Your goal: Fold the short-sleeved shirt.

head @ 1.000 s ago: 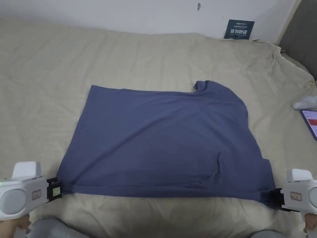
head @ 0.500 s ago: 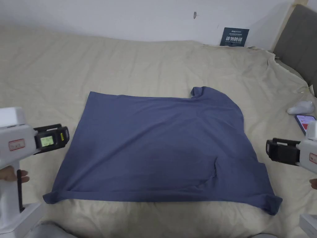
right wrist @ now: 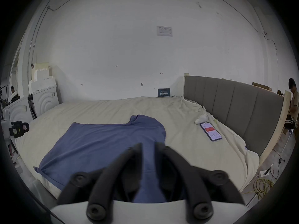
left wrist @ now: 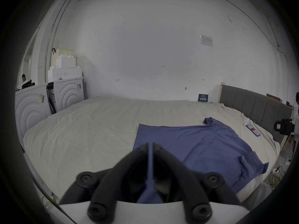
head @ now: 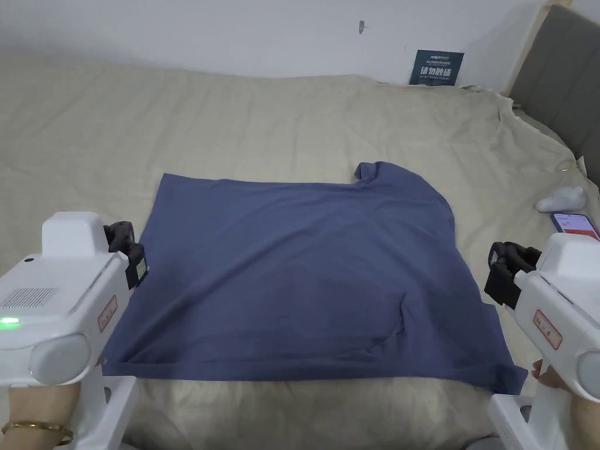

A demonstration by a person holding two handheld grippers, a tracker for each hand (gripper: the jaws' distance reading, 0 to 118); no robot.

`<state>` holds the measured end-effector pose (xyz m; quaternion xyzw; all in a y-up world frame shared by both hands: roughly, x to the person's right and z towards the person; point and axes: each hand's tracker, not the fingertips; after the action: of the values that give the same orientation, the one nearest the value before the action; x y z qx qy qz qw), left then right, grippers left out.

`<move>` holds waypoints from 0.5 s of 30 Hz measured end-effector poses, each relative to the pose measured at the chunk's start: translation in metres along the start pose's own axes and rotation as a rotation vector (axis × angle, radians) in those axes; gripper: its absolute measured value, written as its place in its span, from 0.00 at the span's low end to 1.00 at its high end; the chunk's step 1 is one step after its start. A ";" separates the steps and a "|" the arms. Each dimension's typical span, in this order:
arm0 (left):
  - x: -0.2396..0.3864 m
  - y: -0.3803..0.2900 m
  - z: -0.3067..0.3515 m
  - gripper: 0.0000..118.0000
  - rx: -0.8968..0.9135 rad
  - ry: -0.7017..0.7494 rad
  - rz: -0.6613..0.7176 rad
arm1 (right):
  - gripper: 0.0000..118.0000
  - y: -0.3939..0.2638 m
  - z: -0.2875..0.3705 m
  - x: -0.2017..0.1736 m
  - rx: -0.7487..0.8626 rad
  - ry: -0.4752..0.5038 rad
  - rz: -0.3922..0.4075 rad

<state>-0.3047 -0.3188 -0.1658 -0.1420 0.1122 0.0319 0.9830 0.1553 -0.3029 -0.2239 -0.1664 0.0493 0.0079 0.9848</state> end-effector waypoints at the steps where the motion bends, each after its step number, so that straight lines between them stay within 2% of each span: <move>1: 0.001 -0.001 0.001 0.00 0.003 0.004 -0.001 | 0.00 -0.001 0.001 -0.001 0.002 0.004 -0.010; 8: 0.002 0.000 0.001 0.00 0.023 -0.001 0.024 | 0.00 0.002 0.007 -0.014 -0.004 0.026 -0.044; 13: 0.008 0.001 0.005 0.00 0.019 -0.012 0.008 | 0.00 0.005 0.005 -0.012 -0.063 0.023 -0.038; 15: 0.008 0.001 0.006 0.00 0.015 -0.016 0.003 | 0.00 0.007 0.002 -0.004 -0.121 0.011 -0.059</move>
<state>-0.2958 -0.3156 -0.1628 -0.1343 0.1046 0.0337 0.9848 0.1512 -0.2958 -0.2241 -0.2273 0.0491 -0.0191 0.9724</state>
